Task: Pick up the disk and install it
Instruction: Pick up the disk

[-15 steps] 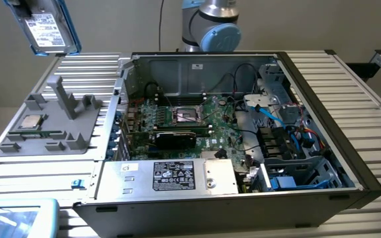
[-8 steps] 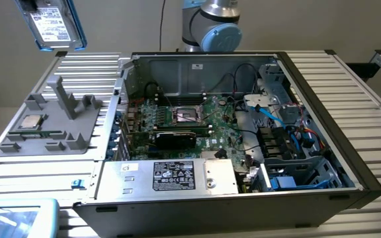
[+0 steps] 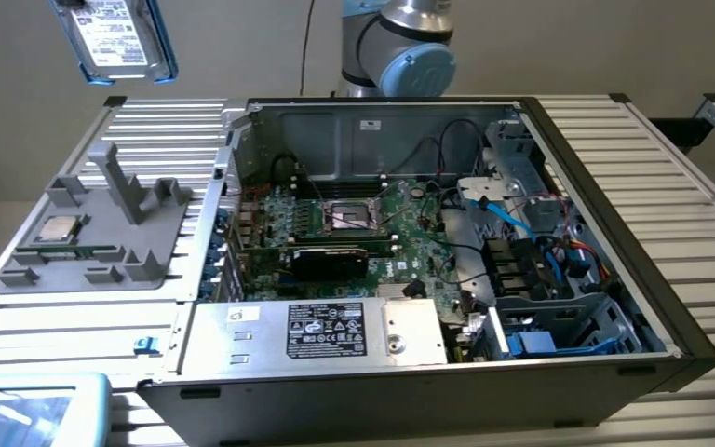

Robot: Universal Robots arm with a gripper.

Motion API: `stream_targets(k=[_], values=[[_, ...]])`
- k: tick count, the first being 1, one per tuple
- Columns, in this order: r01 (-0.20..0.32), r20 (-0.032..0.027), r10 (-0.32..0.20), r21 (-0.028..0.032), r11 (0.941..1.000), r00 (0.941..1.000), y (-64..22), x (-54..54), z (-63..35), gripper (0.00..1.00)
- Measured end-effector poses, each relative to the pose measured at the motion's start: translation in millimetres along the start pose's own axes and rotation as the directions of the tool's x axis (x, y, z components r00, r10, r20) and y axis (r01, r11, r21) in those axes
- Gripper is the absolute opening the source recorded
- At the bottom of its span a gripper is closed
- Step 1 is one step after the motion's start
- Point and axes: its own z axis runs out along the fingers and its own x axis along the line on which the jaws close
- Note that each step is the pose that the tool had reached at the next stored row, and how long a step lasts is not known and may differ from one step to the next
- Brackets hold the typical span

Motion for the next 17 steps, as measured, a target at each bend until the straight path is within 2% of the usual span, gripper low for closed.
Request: stream_targets(k=[13,17], values=[[0.0,0.0,0.0,0.0,1.0,1.0,-58.1,2.4,-1.5,0.37],[0.0,0.0,0.0,0.0,1.0,1.0,-67.4,8.4,-1.5,0.37]])
